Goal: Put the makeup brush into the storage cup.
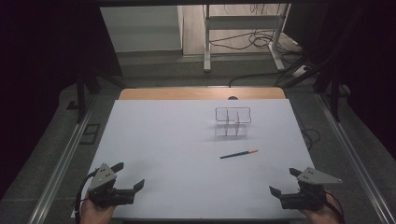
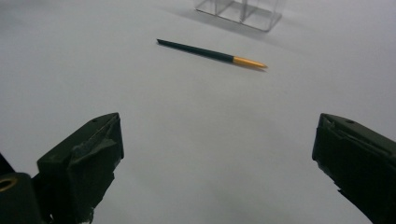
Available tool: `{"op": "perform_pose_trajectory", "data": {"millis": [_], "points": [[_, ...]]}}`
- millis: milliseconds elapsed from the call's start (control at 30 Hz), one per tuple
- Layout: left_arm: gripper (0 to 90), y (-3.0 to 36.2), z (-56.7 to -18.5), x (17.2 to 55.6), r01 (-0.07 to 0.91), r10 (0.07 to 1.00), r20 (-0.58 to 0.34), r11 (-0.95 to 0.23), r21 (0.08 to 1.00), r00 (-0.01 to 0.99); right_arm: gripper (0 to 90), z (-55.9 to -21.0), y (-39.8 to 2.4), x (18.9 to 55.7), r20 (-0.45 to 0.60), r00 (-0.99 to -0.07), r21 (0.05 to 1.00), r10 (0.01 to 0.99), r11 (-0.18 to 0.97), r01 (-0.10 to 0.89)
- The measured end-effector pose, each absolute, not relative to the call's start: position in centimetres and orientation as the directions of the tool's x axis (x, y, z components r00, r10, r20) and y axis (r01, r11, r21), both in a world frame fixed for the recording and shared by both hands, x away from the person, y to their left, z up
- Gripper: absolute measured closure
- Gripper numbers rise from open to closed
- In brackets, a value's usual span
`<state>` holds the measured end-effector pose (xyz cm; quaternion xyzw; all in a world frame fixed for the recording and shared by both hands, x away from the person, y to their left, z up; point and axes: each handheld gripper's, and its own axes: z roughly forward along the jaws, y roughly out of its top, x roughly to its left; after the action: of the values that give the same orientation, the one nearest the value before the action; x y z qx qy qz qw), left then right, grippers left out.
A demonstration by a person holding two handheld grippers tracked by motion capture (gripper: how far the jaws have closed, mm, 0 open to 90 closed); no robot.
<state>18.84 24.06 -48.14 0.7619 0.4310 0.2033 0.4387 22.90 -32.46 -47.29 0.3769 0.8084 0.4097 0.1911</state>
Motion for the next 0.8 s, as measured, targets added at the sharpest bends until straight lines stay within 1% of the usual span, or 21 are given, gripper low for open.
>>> {"op": "perform_pose_trajectory", "data": {"millis": [67,167,300,400,600,800], "points": [[5.0,23.88,-48.16,19.02,0.472,0.827,-0.07,-0.247,0.847,0.558,2.7,-47.48,-32.7,23.12,0.015,-0.619,0.79,0.785,0.37,0.489],[5.1,23.61,-48.2,19.2,0.465,0.818,-0.057,-0.267,0.844,0.573,2.4,-47.68,-32.96,23.2,0.04,-0.612,0.777,0.79,0.36,0.516],[5.7,23.69,-48.2,19.21,0.469,0.802,-0.082,-0.259,0.844,0.591,1.1,-47.68,-32.88,23.13,0.039,-0.605,0.775,0.796,0.358,0.521],[5.9,23.82,-48.16,19.27,0.476,0.809,-0.088,-0.251,0.843,0.582,1.0,-47.72,-32.76,23.15,0.033,-0.61,0.774,0.792,0.366,0.517],[5.1,24.21,-48.39,19.61,0.496,0.801,-0.153,-0.197,0.846,0.579,1.0,-47.6,-32.67,23.1,0.033,-0.618,0.78,0.785,0.367,0.507],[4.4,24.19,-48.37,19.53,0.488,0.788,-0.16,-0.195,0.851,0.594,1.2,-47.3,-32.31,22.93,0.012,-0.62,0.779,0.784,0.381,0.497]]}}
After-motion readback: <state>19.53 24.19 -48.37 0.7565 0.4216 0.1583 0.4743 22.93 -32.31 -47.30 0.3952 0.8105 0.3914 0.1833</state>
